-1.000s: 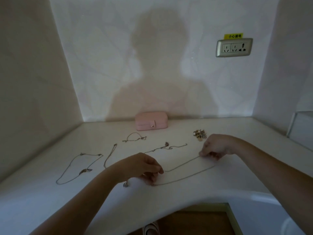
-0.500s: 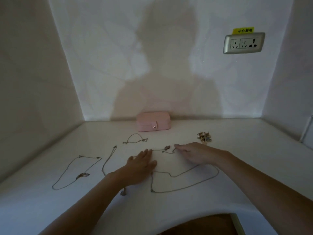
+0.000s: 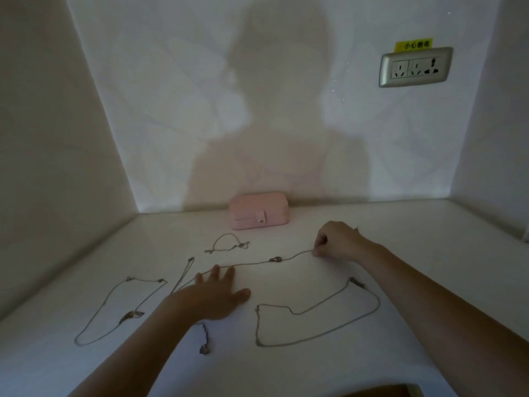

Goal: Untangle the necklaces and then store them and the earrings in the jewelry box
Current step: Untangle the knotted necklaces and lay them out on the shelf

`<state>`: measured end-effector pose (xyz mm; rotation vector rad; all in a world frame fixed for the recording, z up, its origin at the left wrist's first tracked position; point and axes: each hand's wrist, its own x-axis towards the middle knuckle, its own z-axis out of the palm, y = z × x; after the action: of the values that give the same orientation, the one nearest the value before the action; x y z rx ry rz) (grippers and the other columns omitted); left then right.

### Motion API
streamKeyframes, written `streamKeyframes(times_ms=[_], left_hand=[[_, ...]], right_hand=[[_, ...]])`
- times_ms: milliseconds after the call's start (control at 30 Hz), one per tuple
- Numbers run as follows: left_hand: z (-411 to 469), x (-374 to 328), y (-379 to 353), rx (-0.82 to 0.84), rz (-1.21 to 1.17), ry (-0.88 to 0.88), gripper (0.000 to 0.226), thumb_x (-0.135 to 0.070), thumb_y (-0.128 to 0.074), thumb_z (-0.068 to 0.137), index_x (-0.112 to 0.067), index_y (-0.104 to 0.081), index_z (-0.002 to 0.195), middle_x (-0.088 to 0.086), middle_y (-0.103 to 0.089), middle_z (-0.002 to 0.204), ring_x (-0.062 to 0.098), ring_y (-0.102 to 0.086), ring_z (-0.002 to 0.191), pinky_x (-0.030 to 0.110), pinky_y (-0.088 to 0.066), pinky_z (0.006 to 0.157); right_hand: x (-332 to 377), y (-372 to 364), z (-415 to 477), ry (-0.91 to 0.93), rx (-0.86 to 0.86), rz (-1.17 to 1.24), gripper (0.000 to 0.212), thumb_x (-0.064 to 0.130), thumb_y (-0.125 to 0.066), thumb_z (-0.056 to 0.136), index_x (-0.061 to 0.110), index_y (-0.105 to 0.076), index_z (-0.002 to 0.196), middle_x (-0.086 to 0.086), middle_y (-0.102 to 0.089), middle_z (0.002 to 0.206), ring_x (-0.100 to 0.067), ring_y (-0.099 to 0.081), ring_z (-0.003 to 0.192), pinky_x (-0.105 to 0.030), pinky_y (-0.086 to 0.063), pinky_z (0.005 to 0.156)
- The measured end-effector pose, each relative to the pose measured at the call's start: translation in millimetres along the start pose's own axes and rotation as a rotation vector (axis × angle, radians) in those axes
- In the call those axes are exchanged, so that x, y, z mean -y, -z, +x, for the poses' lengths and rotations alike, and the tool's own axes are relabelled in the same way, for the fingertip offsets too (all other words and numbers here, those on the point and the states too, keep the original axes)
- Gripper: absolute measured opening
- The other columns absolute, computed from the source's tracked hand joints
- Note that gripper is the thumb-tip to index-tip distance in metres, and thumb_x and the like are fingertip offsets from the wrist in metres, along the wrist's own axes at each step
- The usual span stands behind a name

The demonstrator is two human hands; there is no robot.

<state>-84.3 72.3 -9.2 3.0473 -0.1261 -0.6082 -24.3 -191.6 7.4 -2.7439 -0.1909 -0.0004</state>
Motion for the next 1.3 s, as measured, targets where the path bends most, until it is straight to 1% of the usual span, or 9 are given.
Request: streamKeyframes(times_ms=[167, 300, 500, 667, 733, 867, 1033, 1167, 1300], left_hand=[[1.1, -6.8, 0.8, -0.016, 0.004, 0.047, 0.080, -0.066, -0.020, 0.094, -0.021, 0.012, 0.152, 0.011, 0.015, 0.159, 0.042, 0.008, 0.145, 0.052, -0.003, 0.116], [8.6, -4.3, 5.6, -0.006, 0.022, 0.071, 0.089, -0.074, -0.026, 0.088, -0.023, 0.006, 0.153, 0.012, 0.006, 0.161, 0.038, -0.005, 0.146, 0.049, -0.011, 0.117], [6.0, -12.1, 14.9, -0.509, -0.290, -0.177, 0.060, -0.044, -0.055, 0.093, -0.022, -0.034, 0.145, -0.002, -0.041, 0.147, 0.013, -0.040, 0.133, 0.021, -0.029, 0.104], [12.0, -23.1, 19.7, -0.466, -0.814, -0.397, 0.032, -0.028, -0.064, 0.090, -0.022, -0.063, 0.121, -0.014, -0.064, 0.113, 0.000, -0.057, 0.110, 0.001, -0.039, 0.079], [11.3, -24.5, 20.8, -0.468, -0.964, -0.437, 0.015, -0.023, -0.064, 0.089, -0.017, -0.072, 0.101, -0.012, -0.071, 0.088, 0.000, -0.065, 0.091, 0.006, -0.045, 0.075], [8.4, -21.1, 23.4, -0.418, -1.178, -0.521, 0.016, -0.013, -0.058, 0.093, -0.011, -0.071, 0.085, 0.004, -0.074, 0.084, 0.011, -0.069, 0.084, 0.017, -0.050, 0.083], [7.2, -15.9, 23.5, -0.411, -1.134, -0.510, 0.019, -0.011, -0.057, 0.093, -0.013, -0.072, 0.081, 0.004, -0.074, 0.084, 0.013, -0.069, 0.085, 0.020, -0.051, 0.087], [11.5, -9.5, 24.0, -0.402, -1.147, -0.409, 0.024, -0.010, -0.053, 0.096, -0.014, -0.070, 0.078, 0.001, -0.075, 0.083, 0.014, -0.069, 0.086, 0.027, -0.051, 0.088], [13.5, -10.8, 22.7, -0.374, -1.154, -0.370, 0.025, -0.009, -0.051, 0.097, -0.011, -0.067, 0.079, 0.001, -0.074, 0.082, 0.016, -0.068, 0.087, 0.030, -0.053, 0.088]], right_hand=[[14.8, -4.2, 10.6, -0.007, 0.110, -0.197, 0.030, 0.021, -0.059, 0.094, -0.003, -0.065, 0.111, -0.014, -0.066, 0.113, -0.026, -0.061, 0.105, -0.027, -0.044, 0.074], [20.4, 2.3, 17.9, 0.099, 0.220, -0.238, 0.020, 0.020, -0.051, 0.096, 0.005, -0.061, 0.087, -0.009, -0.061, 0.086, -0.020, -0.055, 0.081, -0.027, -0.037, 0.061], [39.9, -1.3, 6.5, 0.293, 0.324, 0.901, 0.018, 0.004, -0.048, 0.098, 0.008, -0.053, 0.081, -0.002, -0.061, 0.072, -0.014, -0.059, 0.069, -0.023, -0.053, 0.075], [61.9, 0.7, -1.9, 0.403, 0.430, 0.966, 0.007, 0.008, -0.056, 0.094, 0.008, -0.058, 0.087, 0.000, -0.054, 0.067, -0.008, -0.048, 0.054, -0.024, -0.048, 0.059], [67.4, 2.0, -3.5, 0.404, 0.435, 1.026, 0.008, 0.007, -0.054, 0.094, 0.007, -0.061, 0.090, -0.001, -0.052, 0.065, -0.004, -0.039, 0.045, -0.017, -0.038, 0.045], [65.2, 6.8, -2.1, 0.424, 0.449, 1.071, 0.013, 0.010, -0.056, 0.090, 0.007, -0.068, 0.095, 0.000, -0.052, 0.065, -0.002, -0.029, 0.042, -0.012, -0.024, 0.039], [48.5, 16.0, -4.0, 0.351, 0.532, 0.909, 0.028, -0.002, -0.053, 0.092, 0.008, -0.066, 0.115, -0.002, -0.062, 0.074, -0.004, -0.039, 0.049, -0.016, -0.040, 0.046], [33.7, 19.3, -7.7, 0.259, 0.522, 0.751, 0.020, -0.002, -0.058, 0.090, 0.005, -0.072, 0.102, -0.002, -0.067, 0.074, -0.006, -0.053, 0.055, -0.020, -0.052, 0.057], [24.6, 21.4, -9.0, 0.172, 0.300, 0.775, 0.007, 0.006, -0.068, 0.082, 0.004, -0.074, 0.085, -0.004, -0.066, 0.066, -0.008, -0.058, 0.054, -0.020, -0.053, 0.056]])
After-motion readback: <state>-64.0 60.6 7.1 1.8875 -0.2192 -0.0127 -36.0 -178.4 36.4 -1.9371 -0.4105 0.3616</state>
